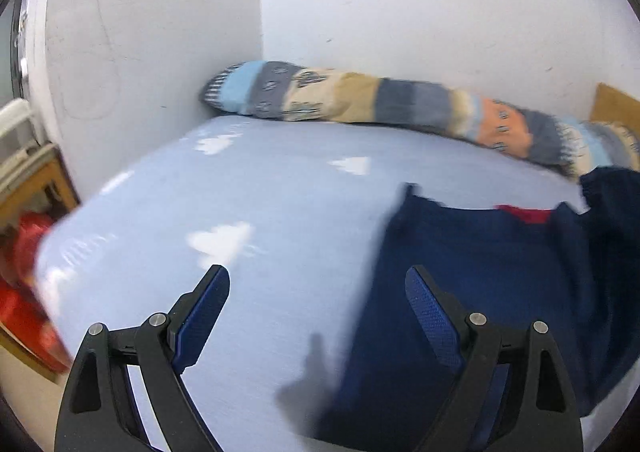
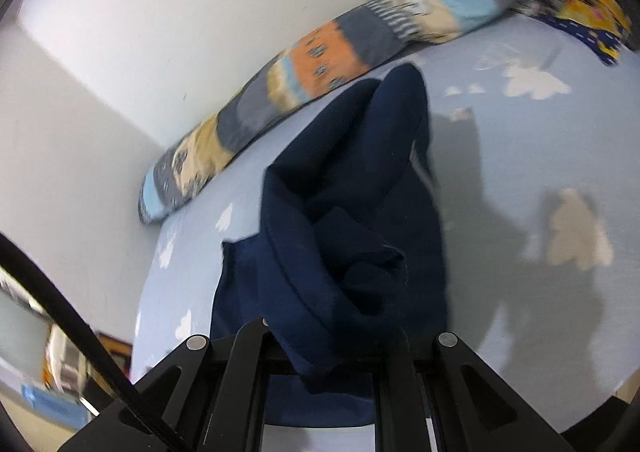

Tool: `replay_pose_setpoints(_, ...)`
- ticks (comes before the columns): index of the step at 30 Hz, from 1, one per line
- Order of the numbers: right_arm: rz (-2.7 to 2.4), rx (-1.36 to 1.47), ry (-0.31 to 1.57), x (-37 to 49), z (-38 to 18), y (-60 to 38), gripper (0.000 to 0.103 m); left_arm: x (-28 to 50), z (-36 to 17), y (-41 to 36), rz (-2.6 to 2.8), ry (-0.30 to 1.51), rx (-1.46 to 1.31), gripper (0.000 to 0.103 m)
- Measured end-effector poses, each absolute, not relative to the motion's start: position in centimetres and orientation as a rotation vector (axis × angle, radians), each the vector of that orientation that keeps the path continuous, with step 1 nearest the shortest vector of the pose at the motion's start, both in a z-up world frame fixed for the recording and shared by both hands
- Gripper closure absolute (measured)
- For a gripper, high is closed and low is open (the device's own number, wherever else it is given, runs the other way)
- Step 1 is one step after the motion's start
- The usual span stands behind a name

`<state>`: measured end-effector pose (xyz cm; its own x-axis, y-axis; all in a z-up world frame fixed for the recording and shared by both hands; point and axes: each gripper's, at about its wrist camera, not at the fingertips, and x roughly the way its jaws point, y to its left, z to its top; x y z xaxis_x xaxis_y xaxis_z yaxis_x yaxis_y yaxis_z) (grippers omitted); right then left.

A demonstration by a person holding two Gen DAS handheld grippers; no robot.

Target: Fold large clothes

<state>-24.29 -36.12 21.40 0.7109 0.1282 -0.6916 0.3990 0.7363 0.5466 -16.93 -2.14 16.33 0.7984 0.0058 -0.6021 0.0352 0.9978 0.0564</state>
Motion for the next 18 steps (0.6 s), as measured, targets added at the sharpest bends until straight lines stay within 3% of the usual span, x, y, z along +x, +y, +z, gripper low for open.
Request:
replay_pose_setpoints(3,-0.125,0.68,0.829,-21.6,20.7,-31.1,0.092,-15.7,15.6,2.0,0.014,0.663,0.046,0.014)
replay_pose_setpoints(5,-0.085,0.613,0.858,-20.3,19.7,-27.3,0.092,-14.4,13.7,4.9,0.003,0.769,-0.061,0.014)
replay_pose_setpoints(12,0.037,0.178,0.938,-18.4,12.4,-12.1,0.092,-13.2,10.7,7.5,0.004,0.888,-0.131,0.014)
replay_pose_setpoints(18,0.039,0.221,0.931,-18.7,12.0,-13.0,0.093,-13.5,12.0,6.3,-0.001,0.846,-0.12,0.014)
